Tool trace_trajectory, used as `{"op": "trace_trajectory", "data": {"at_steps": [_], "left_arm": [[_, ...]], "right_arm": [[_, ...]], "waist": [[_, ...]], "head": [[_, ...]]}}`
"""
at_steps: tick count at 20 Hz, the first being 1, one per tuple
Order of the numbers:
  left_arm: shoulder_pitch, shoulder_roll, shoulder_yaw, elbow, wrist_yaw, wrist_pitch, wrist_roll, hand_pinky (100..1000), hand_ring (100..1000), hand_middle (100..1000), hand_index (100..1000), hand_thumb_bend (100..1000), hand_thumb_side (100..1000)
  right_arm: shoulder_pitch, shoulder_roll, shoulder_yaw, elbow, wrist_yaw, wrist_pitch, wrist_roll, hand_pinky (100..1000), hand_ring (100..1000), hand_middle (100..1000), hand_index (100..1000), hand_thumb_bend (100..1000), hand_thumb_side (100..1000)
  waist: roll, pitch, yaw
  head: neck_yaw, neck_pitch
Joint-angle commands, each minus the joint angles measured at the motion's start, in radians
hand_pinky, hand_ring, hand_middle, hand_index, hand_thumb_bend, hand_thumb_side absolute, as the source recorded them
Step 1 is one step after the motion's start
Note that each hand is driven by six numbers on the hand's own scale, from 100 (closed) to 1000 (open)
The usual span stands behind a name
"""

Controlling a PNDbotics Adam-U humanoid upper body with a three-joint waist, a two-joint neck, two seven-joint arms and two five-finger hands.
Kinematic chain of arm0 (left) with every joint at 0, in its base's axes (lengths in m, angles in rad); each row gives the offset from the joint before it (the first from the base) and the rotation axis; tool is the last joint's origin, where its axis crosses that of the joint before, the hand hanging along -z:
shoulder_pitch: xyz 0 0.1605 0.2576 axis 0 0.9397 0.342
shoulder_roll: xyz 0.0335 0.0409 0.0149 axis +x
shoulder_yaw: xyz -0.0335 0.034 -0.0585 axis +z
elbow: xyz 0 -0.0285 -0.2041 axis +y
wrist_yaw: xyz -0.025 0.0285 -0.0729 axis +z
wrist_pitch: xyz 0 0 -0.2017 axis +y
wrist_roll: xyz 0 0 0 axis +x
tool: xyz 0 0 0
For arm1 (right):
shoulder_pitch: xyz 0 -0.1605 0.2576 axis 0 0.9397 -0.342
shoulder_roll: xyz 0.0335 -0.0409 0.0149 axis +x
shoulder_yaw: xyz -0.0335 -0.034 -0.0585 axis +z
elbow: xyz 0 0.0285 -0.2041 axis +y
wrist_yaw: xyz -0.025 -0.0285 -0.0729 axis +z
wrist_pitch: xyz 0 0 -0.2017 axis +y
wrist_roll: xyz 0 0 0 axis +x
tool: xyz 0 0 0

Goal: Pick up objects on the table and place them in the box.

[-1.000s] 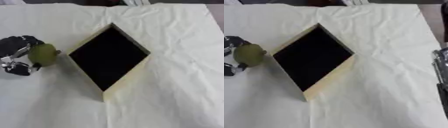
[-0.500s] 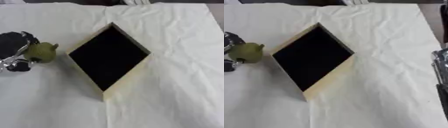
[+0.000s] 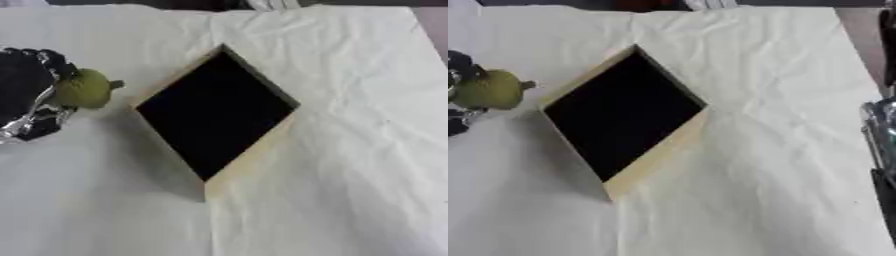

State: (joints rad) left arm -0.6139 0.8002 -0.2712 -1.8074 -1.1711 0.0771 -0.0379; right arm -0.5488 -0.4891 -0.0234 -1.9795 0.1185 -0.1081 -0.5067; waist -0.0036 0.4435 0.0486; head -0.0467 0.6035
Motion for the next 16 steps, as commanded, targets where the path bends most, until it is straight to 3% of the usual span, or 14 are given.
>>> {"op": "trace_trajectory", "data": {"at_steps": [1, 6, 16], "left_arm": [[-0.019, 0.049, 0.019, -0.106, 0.005, -0.008, 0.007, 424, 437, 418, 591, 223, 100], [-0.106, 0.019, -0.011, -0.188, 0.066, -0.046, -0.018, 415, 423, 397, 583, 224, 100], [-0.261, -0.15, -0.068, -0.174, 0.18, -0.067, -0.079, 393, 372, 334, 549, 209, 100]], "right_arm": [[-0.009, -0.022, -0.005, -0.021, -0.005, 0.001, -0.001, 827, 731, 717, 864, 321, 688], [-0.012, -0.024, -0.002, -0.021, -0.005, 0.0, 0.003, 827, 732, 717, 864, 321, 687], [-0.011, -0.02, 0.0, -0.021, -0.008, 0.0, 0.007, 828, 732, 717, 865, 317, 687]], "waist": [[0.003, -0.026, 0.002], [0.004, -0.036, 0.003], [0.003, -0.042, 0.0]], "head": [[-0.003, -0.008], [-0.002, -0.003], [-0.003, 0.003]]}}
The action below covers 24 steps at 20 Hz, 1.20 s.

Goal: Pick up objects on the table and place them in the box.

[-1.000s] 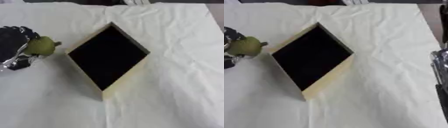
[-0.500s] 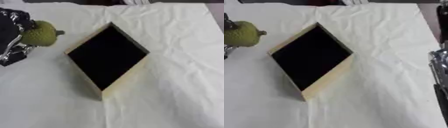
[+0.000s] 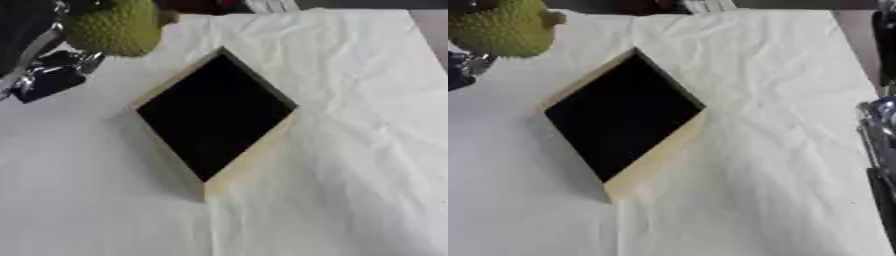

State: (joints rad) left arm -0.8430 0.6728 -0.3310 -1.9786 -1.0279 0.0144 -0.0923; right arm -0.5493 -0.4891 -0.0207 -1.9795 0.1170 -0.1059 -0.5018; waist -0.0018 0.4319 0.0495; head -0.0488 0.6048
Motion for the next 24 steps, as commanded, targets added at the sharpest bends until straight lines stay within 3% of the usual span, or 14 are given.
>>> {"op": "trace_trajectory", "data": {"at_steps": [1, 13, 19, 22, 24], "left_arm": [[-0.042, -0.038, -0.016, 0.007, 0.054, -0.007, -0.039, 392, 368, 330, 546, 207, 100], [-0.1, -0.218, -0.094, 0.202, 0.133, -0.076, -0.144, 385, 338, 293, 522, 185, 100], [-0.088, -0.242, -0.111, 0.276, 0.124, -0.093, -0.186, 410, 357, 314, 542, 189, 100], [-0.085, -0.245, -0.108, 0.289, 0.121, -0.076, -0.197, 443, 385, 344, 573, 241, 100], [-0.083, -0.245, -0.108, 0.291, 0.121, -0.073, -0.206, 489, 422, 384, 615, 283, 167]], "right_arm": [[-0.01, -0.02, -0.003, -0.021, -0.007, -0.002, 0.002, 828, 733, 717, 865, 317, 687], [-0.014, -0.011, -0.005, -0.021, -0.008, -0.004, 0.001, 829, 733, 716, 865, 317, 687], [-0.012, -0.011, -0.008, -0.021, -0.008, -0.005, -0.001, 829, 733, 716, 865, 319, 687], [-0.011, -0.01, -0.008, -0.021, -0.008, -0.005, -0.001, 829, 733, 715, 865, 319, 686], [-0.011, -0.01, -0.008, -0.021, -0.008, -0.005, -0.001, 829, 733, 715, 865, 319, 686]], "waist": [[0.002, -0.03, -0.001], [-0.002, -0.028, -0.014], [-0.001, -0.028, -0.016], [-0.001, -0.028, -0.014], [-0.002, -0.028, -0.014]], "head": [[0.0, 0.002], [0.013, 0.002], [0.009, 0.001], [0.007, 0.0], [0.007, 0.0]]}}
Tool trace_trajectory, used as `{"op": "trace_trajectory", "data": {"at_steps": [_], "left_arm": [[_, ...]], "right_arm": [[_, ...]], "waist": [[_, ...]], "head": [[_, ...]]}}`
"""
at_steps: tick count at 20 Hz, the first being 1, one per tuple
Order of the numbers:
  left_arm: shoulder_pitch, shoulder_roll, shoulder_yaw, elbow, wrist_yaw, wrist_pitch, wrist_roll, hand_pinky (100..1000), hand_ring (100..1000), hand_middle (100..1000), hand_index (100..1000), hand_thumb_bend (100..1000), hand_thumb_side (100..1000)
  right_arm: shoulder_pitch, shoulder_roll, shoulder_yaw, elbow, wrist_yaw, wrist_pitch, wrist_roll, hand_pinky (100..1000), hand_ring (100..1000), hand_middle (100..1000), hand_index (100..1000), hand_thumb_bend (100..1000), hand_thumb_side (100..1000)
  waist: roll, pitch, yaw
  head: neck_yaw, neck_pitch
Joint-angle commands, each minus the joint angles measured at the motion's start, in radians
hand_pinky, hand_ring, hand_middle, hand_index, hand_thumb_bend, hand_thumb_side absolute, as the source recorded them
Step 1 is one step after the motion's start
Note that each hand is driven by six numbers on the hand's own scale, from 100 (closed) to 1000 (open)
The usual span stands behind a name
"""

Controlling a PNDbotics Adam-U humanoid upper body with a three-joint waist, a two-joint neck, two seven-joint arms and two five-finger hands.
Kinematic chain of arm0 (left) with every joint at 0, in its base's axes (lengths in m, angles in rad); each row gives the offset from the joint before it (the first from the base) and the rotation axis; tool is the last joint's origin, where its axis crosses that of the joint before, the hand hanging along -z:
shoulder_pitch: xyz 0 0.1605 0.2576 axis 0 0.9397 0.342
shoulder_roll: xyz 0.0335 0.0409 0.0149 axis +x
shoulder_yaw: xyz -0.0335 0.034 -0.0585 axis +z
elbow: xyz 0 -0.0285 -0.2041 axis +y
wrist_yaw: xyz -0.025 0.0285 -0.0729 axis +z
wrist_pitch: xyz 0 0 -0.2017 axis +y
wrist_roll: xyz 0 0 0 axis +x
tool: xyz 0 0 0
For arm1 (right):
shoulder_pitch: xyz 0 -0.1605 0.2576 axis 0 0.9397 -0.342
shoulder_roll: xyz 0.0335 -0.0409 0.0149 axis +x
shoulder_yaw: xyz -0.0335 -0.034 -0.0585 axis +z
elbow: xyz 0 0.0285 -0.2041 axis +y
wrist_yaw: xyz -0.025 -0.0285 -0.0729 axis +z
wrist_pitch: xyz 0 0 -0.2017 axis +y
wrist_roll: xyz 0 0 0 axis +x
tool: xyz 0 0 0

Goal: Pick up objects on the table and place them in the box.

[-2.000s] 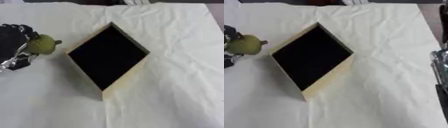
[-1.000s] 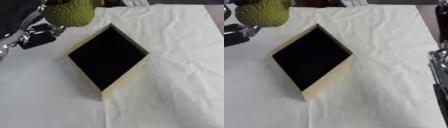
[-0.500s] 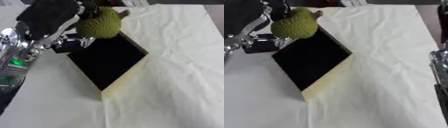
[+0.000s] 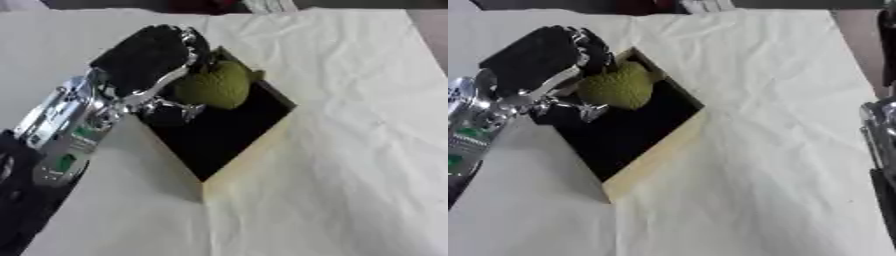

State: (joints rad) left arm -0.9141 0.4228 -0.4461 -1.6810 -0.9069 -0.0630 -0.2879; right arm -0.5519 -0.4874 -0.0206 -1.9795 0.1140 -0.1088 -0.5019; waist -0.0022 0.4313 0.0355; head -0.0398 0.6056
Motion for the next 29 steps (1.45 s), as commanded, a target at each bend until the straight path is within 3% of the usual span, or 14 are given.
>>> {"op": "trace_trajectory", "data": {"at_steps": [1, 3, 4, 6, 9, 13, 14, 15, 18, 24, 29], "left_arm": [[-0.01, 0.004, 0.007, -0.007, 0.003, 0.002, -0.016, 510, 440, 404, 636, 297, 195], [-0.007, 0.003, 0.006, -0.009, 0.011, -0.006, -0.03, 591, 517, 491, 724, 350, 309], [-0.006, 0.003, 0.005, -0.01, 0.015, -0.012, -0.039, 675, 616, 601, 822, 405, 405], [-0.004, 0.004, 0.009, -0.012, 0.019, -0.023, -0.058, 758, 736, 732, 896, 476, 542], [0.0, 0.005, 0.024, -0.02, 0.018, -0.017, -0.054, 788, 780, 770, 914, 537, 662], [0.003, 0.007, 0.036, -0.031, 0.018, -0.003, -0.039, 777, 771, 753, 899, 502, 649], [0.003, 0.008, 0.039, -0.034, 0.016, 0.001, -0.034, 772, 766, 746, 895, 389, 702], [0.003, 0.008, 0.045, -0.04, 0.014, 0.006, -0.027, 766, 759, 737, 888, 479, 634], [0.002, 0.011, 0.065, -0.068, 0.007, 0.022, 0.004, 749, 742, 712, 875, 461, 623], [0.029, 0.071, 0.175, -0.215, 0.044, 0.121, 0.159, 698, 675, 627, 814, 394, 504], [0.132, 0.178, 0.284, -0.311, 0.159, 0.179, 0.308, 665, 616, 566, 748, 362, 453]], "right_arm": [[-0.007, -0.011, -0.008, -0.021, -0.005, -0.002, -0.001, 830, 733, 715, 865, 319, 686], [-0.007, -0.01, -0.009, -0.021, -0.005, -0.001, -0.001, 830, 733, 715, 865, 319, 687], [-0.006, -0.01, -0.009, -0.021, -0.005, -0.001, -0.001, 830, 733, 715, 865, 320, 686], [-0.006, -0.009, -0.009, -0.021, -0.005, -0.001, -0.002, 830, 733, 715, 865, 320, 686], [-0.005, -0.009, -0.01, -0.021, -0.005, 0.0, -0.003, 830, 733, 714, 865, 320, 687], [-0.004, -0.008, -0.01, -0.021, -0.006, 0.001, -0.003, 830, 733, 713, 865, 320, 687], [-0.004, -0.008, -0.01, -0.021, -0.006, 0.001, -0.003, 830, 733, 713, 865, 320, 687], [-0.004, -0.008, -0.01, -0.021, -0.005, 0.001, -0.003, 830, 733, 713, 865, 320, 687], [-0.004, -0.008, -0.011, -0.021, -0.005, 0.001, -0.004, 830, 733, 712, 865, 321, 687], [-0.003, -0.015, -0.015, -0.021, -0.002, 0.0, -0.008, 830, 733, 713, 865, 322, 686], [-0.001, -0.023, -0.025, -0.021, 0.004, -0.002, -0.018, 829, 733, 714, 865, 323, 685]], "waist": [[-0.001, -0.028, 0.0], [-0.002, -0.028, 0.001], [-0.002, -0.028, 0.001], [-0.002, -0.028, 0.001], [-0.002, -0.028, 0.002], [-0.003, -0.03, 0.003], [-0.003, -0.03, 0.004], [-0.004, -0.031, 0.004], [-0.004, -0.033, 0.006], [-0.001, -0.04, 0.015], [0.0, -0.039, 0.029]], "head": [[-0.002, -0.001], [-0.002, -0.001], [-0.002, -0.001], [-0.002, -0.001], [-0.004, 0.0], [-0.003, -0.001], [-0.003, -0.001], [-0.004, -0.002], [-0.004, -0.004], [-0.017, -0.004], [-0.037, -0.004]]}}
